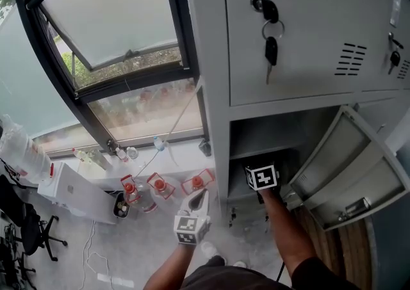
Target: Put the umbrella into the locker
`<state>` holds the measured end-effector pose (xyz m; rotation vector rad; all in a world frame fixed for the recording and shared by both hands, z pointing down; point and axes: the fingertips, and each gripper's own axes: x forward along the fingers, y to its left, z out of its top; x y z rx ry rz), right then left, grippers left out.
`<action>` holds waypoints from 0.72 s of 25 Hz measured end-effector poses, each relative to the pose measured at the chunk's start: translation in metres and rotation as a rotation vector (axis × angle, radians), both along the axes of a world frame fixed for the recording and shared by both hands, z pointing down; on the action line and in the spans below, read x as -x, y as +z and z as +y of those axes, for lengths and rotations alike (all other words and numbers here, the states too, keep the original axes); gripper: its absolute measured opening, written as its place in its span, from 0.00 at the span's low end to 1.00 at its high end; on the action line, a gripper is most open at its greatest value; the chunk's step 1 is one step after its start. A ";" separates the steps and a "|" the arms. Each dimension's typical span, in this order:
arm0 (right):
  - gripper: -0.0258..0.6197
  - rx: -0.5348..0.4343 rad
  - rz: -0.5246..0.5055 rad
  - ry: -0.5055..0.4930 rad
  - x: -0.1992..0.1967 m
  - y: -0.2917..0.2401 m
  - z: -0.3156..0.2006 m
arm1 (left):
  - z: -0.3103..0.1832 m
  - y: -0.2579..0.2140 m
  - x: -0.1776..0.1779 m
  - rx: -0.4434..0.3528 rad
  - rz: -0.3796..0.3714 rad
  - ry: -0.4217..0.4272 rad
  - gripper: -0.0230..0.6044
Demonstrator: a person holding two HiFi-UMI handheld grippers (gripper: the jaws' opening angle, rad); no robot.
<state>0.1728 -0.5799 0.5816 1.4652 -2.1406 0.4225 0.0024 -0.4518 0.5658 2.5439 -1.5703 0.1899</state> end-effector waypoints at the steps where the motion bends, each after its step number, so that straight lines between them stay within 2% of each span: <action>1: 0.43 0.008 0.006 0.001 0.001 0.002 -0.002 | 0.001 0.001 0.000 0.003 0.001 0.001 0.04; 10: 0.44 0.057 0.053 -0.005 0.003 0.021 -0.016 | 0.004 0.006 -0.001 0.022 0.009 0.005 0.04; 14: 0.46 0.117 0.069 -0.025 0.005 0.026 -0.013 | 0.003 0.005 -0.005 0.017 0.010 0.007 0.04; 18: 0.48 0.097 0.046 -0.050 0.006 0.028 -0.017 | 0.008 0.005 -0.007 0.020 0.010 0.007 0.04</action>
